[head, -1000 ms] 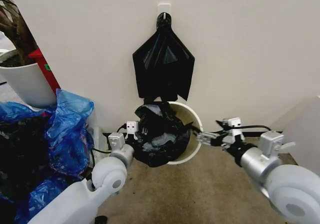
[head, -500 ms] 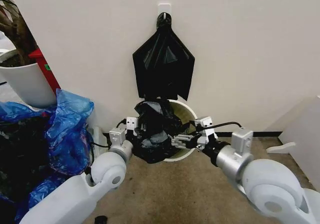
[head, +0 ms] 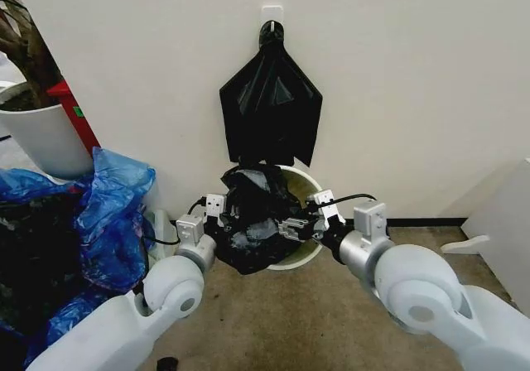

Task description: Place the garbage bag over the trash bin.

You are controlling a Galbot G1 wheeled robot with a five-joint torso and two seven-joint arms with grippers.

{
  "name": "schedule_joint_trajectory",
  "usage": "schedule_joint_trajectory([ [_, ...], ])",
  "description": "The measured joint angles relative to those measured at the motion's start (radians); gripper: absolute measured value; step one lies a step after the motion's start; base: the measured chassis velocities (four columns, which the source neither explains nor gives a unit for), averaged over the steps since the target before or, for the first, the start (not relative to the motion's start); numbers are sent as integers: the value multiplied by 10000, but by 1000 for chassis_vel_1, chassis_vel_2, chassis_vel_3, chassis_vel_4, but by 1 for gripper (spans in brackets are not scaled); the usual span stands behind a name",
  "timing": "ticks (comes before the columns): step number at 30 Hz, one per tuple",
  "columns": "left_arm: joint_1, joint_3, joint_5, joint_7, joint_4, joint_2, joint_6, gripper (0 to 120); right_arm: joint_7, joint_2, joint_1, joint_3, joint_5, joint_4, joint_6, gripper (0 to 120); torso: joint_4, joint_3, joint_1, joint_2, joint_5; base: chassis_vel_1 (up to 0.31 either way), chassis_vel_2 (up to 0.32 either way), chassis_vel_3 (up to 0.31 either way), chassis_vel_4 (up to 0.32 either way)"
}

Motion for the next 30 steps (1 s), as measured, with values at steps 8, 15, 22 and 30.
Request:
schedule_joint_trajectory([
  [8,383,-344,203,182,-280,169,-61,1,653,326,352,-546,108,-427,-49,36,-1,0,0,0,0,0,0,0,0],
  [15,588,-487,335,224,-323,209,-133,1,922,360,415,-620,107,-469,12,13,-1,0,0,0,0,0,0,0,0],
  [22,679,-508,472,237,-244,211,-182,1,1005,225,251,-419,125,-286,98,0,-2,0,0,0,1,0,0,0,0],
  [30,779,-525,933,368,103,196,-302,1,981,-107,-95,208,328,153,123,0,0,0,0,0,1,0,0,0,0],
])
